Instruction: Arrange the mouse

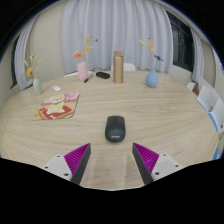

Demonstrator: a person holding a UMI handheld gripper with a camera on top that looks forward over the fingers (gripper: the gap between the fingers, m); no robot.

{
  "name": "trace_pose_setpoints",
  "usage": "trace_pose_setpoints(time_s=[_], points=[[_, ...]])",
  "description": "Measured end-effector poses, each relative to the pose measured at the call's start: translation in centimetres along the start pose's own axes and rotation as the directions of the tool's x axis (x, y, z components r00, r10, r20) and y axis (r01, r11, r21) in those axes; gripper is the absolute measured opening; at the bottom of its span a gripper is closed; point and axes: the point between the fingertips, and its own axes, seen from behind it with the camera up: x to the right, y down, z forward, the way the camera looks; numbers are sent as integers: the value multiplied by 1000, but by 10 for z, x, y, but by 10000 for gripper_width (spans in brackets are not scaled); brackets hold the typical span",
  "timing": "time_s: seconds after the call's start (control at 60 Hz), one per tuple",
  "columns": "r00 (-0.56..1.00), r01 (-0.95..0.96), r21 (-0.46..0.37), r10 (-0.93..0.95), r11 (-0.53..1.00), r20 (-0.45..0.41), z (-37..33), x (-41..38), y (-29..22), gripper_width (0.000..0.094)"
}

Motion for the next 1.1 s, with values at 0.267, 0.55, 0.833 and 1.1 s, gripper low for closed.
trace_pose_setpoints(time_s=[0.267, 0.55, 0.833, 1.1], points=[[1000, -2, -6, 2, 1000, 2, 69, 5, -27, 858], [999, -2, -9, 2, 1000, 42, 101, -8, -48, 840], [999, 43, 2, -43, 999, 20, 112, -5, -55, 484], [999, 18, 9, -18, 1000, -26, 96, -10, -88, 337]])
